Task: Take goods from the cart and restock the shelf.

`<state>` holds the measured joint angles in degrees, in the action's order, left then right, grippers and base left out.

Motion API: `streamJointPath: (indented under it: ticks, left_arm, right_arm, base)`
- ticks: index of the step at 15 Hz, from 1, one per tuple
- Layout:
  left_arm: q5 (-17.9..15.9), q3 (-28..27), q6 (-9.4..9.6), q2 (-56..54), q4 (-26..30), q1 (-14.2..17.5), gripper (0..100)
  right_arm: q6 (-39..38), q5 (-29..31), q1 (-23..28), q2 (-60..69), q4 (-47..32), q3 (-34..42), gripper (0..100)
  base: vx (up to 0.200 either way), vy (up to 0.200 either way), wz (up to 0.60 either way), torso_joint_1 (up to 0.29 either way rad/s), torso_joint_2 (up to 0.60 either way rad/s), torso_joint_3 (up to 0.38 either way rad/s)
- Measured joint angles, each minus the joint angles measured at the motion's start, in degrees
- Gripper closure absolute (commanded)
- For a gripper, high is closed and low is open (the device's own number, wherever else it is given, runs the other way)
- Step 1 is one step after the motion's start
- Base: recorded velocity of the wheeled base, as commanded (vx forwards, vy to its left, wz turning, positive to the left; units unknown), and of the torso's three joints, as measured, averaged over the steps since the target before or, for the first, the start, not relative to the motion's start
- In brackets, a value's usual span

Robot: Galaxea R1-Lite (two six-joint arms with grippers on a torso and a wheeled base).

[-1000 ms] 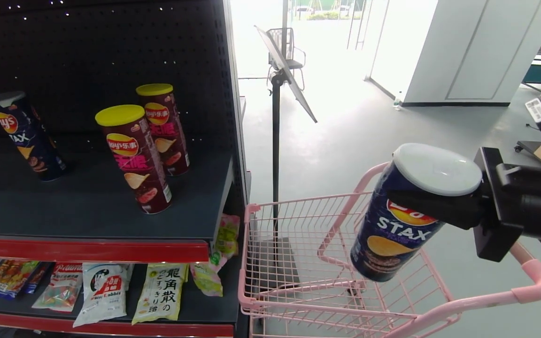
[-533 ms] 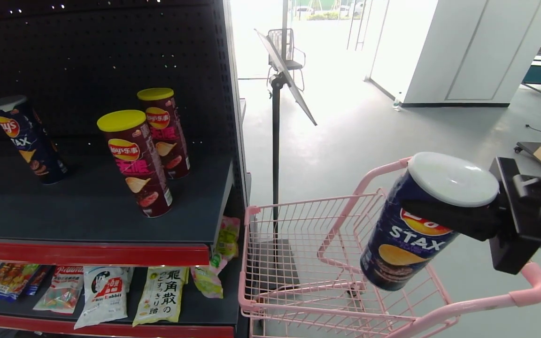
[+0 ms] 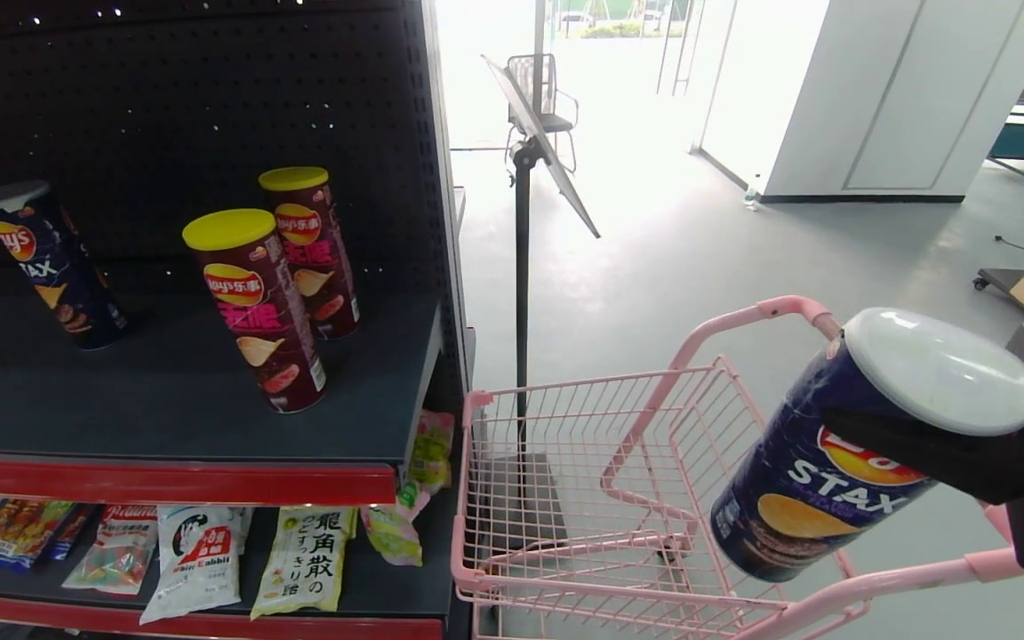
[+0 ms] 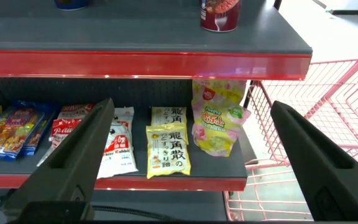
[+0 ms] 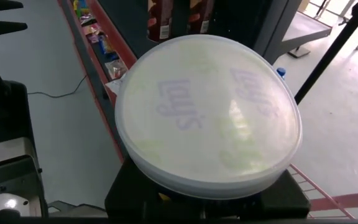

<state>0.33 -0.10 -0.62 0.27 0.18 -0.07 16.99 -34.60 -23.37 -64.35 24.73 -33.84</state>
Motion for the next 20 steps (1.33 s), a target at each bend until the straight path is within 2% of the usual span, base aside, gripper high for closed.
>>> streamJointPath:
  ticks: [2, 13, 20]
  left_arm:
    - [0.0, 0.0, -0.24, 0.0, 0.0, -0.04, 0]
    - [0.0, 0.0, -0.5, 0.0, 0.0, -0.04, 0]
    - [0.0, 0.0, -0.5, 0.0, 0.0, -0.02, 0]
  right_arm:
    - [0.09, 2.06, -0.06, 0.72, 0.02, 0.11, 100]
    - [0.11, 2.44, -0.38, 1.32, 0.02, 0.09, 100]
    - [0.18, 2.66, -4.22, 1.9, 0.02, -0.15, 100]
  base:
    - [0.0, 0.0, 0.0, 0.0, 0.0, 0.0]
    - [0.0, 0.2, 0.0, 0.002, 0.0, 0.002]
    - [0.0, 0.2, 0.0, 0.002, 0.0, 0.002]
